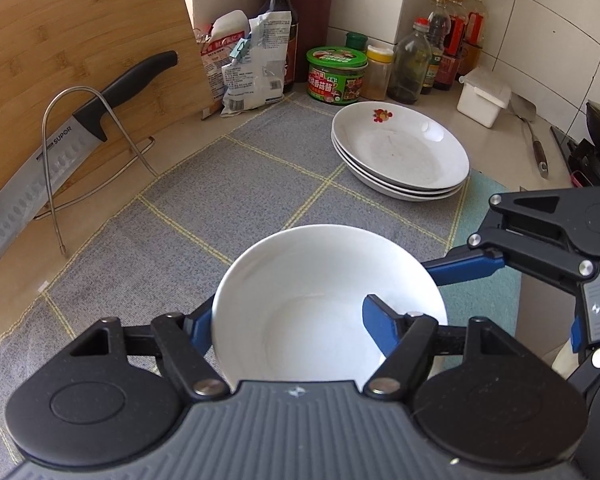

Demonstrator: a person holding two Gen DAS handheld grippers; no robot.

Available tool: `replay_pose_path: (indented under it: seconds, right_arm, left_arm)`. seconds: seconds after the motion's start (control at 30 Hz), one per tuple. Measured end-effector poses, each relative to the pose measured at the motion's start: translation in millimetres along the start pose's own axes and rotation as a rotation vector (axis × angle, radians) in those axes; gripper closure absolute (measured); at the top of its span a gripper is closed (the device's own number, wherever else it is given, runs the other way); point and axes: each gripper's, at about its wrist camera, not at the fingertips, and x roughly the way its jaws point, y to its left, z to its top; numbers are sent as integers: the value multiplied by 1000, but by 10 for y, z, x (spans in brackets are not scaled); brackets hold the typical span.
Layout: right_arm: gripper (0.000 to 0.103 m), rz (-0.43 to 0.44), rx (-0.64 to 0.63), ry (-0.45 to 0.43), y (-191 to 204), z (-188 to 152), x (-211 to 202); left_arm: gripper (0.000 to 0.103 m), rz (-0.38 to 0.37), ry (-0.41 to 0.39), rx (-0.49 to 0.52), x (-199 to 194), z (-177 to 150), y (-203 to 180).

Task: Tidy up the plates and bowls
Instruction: 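Lower the white bowl into the pink-flowered bowls and open the left tool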

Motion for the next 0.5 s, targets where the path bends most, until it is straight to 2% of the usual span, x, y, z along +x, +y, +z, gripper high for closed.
replay_pose_path:
  seconds: [0.5]
  right_arm:
    - [21,4,7,4,-21,-2,38]
  left_arm:
    - [27,14,4,19,31,0,-50]
